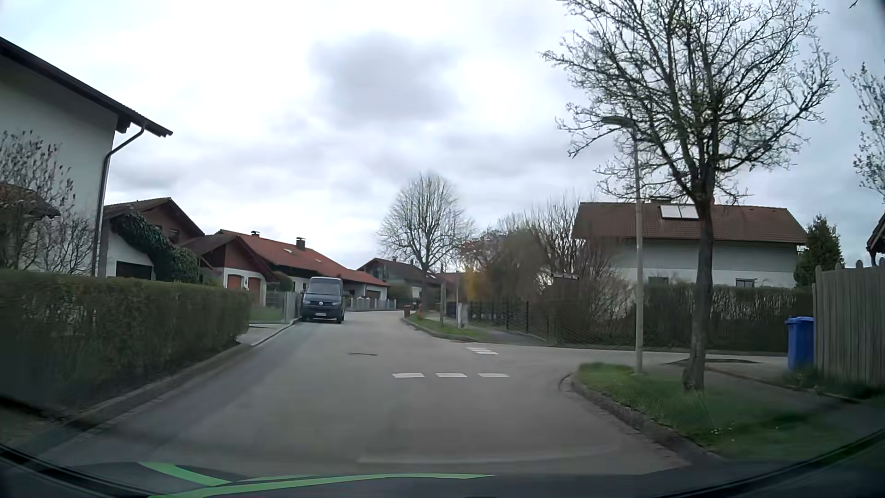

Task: Follow the waypoints while adhering to traffic rules and regulations

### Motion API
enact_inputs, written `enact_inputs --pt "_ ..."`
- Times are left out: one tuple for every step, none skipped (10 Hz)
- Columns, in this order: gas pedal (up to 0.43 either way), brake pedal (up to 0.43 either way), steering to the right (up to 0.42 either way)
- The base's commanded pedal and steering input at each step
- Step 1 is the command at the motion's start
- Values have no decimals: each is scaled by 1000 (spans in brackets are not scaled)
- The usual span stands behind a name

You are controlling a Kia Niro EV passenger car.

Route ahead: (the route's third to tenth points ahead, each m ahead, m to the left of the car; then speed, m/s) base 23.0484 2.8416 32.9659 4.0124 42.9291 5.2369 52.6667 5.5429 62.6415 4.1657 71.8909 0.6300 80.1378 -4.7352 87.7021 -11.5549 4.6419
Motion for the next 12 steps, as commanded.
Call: enact_inputs --pt "0 0 -17" --pt "0 0 -22" --pt "0 0 -27" --pt "0 0 -30" --pt "0 0 -32" --pt "0 0 -35" --pt "0 0 -38" --pt "20 0 -38" --pt "28 0 -39" --pt "47 0 -41" --pt "67 0 -41" --pt "79 0 -41"
